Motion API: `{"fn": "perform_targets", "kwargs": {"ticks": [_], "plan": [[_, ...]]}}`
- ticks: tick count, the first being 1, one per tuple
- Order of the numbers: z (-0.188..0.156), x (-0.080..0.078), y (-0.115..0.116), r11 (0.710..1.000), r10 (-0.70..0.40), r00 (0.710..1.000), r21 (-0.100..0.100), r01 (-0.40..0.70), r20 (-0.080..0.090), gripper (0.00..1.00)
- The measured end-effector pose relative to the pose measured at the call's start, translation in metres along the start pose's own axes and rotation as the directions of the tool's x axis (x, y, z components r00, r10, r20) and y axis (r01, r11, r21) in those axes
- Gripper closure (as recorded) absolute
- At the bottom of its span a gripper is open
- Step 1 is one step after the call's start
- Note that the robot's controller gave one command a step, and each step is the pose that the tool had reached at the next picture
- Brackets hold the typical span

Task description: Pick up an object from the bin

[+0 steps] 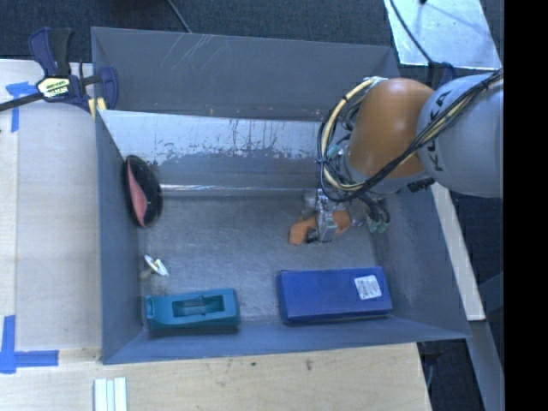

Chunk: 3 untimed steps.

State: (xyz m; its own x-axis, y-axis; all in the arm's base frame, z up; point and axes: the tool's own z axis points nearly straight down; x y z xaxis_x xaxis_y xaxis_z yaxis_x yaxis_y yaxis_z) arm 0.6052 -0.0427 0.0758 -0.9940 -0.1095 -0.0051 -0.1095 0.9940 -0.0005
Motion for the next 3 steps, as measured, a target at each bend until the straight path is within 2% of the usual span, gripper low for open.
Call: {"fn": "perform_targets", "kwargs": {"ticks": [1, 2, 3], "plan": [[0.0, 0.0, 0.0, 1.0, -0.001, 1.0, 0.0, 0.001, 0.0, 1.0], [-0.098, 0.023, 0.006, 1.0, 0.01, 1.0, 0.0, -0.01, -0.002, 1.0], [-0.098, 0.023, 0.007, 1.0, 0.009, 1.0, 0.0, -0.009, -0.002, 1.0]]}}
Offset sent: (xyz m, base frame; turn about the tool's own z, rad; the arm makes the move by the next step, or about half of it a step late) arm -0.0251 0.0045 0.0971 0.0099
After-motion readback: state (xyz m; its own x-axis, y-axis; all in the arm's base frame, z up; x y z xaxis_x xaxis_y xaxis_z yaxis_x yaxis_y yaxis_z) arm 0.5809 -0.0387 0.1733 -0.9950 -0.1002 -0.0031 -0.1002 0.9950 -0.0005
